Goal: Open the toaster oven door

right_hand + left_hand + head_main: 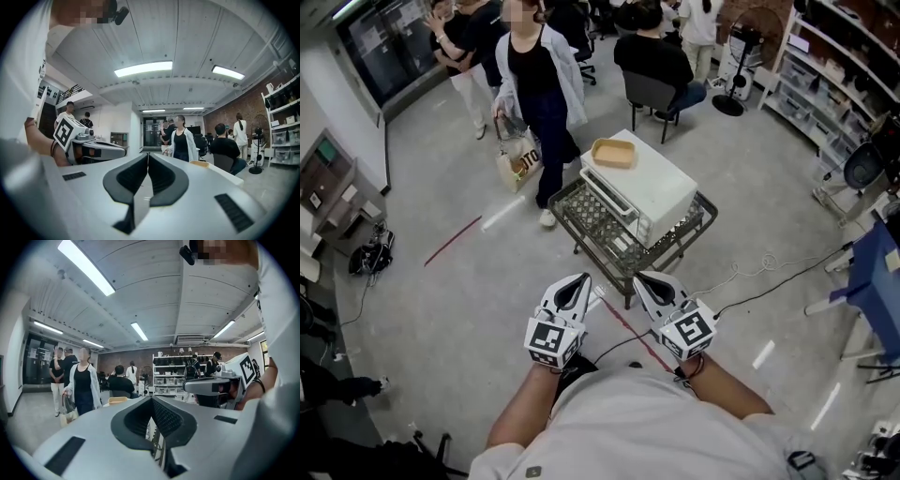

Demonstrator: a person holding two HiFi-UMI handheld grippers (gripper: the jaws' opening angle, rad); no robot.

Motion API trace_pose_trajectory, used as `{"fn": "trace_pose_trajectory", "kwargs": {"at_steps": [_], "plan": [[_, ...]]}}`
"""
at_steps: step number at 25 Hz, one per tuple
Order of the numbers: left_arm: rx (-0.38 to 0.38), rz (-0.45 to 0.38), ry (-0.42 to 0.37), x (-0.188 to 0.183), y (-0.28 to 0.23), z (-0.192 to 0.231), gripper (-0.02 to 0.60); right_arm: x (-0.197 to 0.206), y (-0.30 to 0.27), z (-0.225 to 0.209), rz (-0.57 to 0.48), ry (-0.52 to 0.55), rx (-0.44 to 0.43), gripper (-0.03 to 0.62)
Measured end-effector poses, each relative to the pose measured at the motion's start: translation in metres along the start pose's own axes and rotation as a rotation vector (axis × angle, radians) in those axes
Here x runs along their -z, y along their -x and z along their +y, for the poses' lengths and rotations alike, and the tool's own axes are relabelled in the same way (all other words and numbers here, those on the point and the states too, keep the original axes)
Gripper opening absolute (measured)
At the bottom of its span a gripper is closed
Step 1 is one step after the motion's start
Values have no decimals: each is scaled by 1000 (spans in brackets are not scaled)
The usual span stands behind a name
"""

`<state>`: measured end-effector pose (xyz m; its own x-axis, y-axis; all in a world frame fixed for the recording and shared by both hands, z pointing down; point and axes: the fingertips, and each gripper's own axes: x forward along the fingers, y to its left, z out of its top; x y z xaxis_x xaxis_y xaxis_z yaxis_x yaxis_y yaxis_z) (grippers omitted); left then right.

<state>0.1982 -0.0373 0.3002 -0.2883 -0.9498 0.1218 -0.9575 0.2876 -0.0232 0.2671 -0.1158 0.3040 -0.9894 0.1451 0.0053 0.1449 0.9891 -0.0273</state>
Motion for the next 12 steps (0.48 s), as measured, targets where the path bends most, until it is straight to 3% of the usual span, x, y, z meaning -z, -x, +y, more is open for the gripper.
{"fn": "trace_pose_trajectory", "kwargs": {"at_steps": [8,12], "plan": [[92,-4,-1,-1,-34,62,17,-2,-70,-15,16,6,69,20],[146,-1,-1,-8,-32,118,17,-11,-126,0,21,1,109,20]]}}
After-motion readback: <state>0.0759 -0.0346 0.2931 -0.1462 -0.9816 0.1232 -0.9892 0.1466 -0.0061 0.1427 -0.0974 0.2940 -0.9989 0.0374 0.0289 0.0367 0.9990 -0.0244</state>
